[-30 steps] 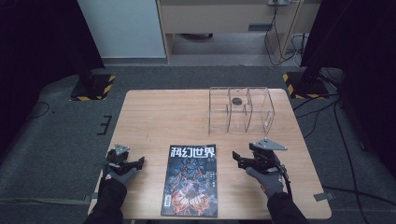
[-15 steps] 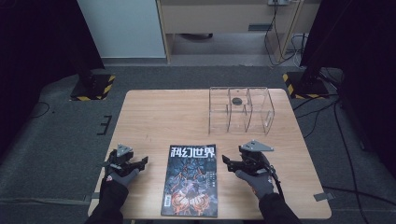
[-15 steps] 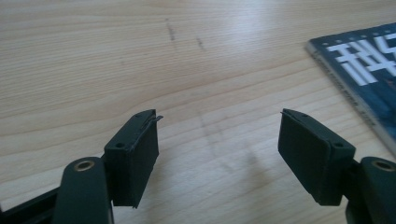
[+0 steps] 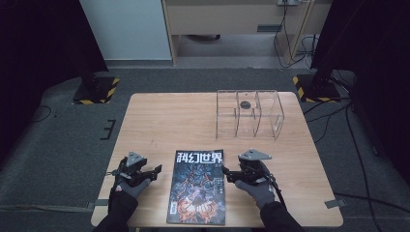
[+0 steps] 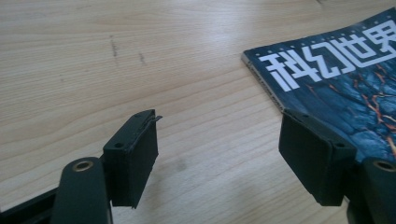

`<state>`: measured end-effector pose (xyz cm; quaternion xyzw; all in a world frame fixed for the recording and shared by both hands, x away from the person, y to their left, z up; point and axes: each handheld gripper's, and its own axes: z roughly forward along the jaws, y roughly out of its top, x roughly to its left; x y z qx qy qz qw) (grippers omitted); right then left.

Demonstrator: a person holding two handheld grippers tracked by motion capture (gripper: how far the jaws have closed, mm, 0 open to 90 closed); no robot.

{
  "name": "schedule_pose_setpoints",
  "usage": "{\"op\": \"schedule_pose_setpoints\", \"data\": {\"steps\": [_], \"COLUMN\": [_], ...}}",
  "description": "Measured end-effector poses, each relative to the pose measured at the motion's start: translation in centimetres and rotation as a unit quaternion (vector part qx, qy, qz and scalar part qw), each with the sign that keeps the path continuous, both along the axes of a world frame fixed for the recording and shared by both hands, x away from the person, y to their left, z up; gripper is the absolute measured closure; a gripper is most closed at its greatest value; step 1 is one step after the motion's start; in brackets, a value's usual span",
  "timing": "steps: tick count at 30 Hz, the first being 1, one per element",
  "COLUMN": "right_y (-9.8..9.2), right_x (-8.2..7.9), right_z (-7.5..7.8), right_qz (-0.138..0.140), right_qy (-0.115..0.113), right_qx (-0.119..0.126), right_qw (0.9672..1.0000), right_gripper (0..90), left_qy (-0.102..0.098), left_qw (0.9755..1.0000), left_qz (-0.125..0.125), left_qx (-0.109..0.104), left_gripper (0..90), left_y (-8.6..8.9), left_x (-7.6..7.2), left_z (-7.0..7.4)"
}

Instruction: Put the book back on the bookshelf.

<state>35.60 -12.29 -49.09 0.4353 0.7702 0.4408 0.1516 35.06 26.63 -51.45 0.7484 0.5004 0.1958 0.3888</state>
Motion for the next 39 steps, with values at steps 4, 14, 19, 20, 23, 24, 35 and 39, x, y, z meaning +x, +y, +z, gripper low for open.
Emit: {"op": "schedule_pose_setpoints", "data": {"steps": [4,14,19,20,23,24,35,39], "right_y": [0.5,1.4,1.7,1.8,1.9,2.0,2.8,3.0], "right_x": [-0.2,-0.5,-0.7,-0.8,-0.9,-0.9,-1.2,-1.3], "right_z": [-0.4,-1.4,-1.7,-1.8,-2.1,-2.2,-3.1,-3.4], "right_qz": [0.006,0.017,0.022,0.023,0.024,0.027,0.038,0.040], "right_qy": [0.007,0.024,0.029,0.030,0.034,0.035,0.052,0.057], "right_qx": [-0.004,-0.009,-0.012,-0.011,-0.014,-0.015,-0.027,-0.030], "right_qw": [0.9999,0.9995,0.9993,0.9992,0.9990,0.9989,0.9976,0.9971], "right_gripper": [19.4,19.8,20.0,20.1,20.3,20.3,21.0,21.4], "left_qy": [0.004,0.010,0.016,0.016,0.016,0.017,0.025,0.028], "left_qw": [0.9999,0.9995,0.9991,0.9991,0.9989,0.9988,0.9978,0.9975], "left_qz": [-0.014,-0.028,-0.038,-0.038,-0.042,-0.043,-0.056,-0.059], "left_qx": [0.005,0.010,0.012,0.012,0.014,0.015,0.025,0.027], "left_gripper": [27.1,26.3,26.0,26.0,26.0,26.0,26.0,26.2], "left_y": [-0.8,-1.8,-2.4,-2.4,-2.7,-2.7,-3.3,-3.4], "left_x": [-0.2,-0.5,-0.7,-0.7,-0.8,-0.8,-0.9,-0.9], "left_z": [-0.1,-0.3,-0.4,-0.4,-0.4,-0.5,-0.7,-0.8]}}
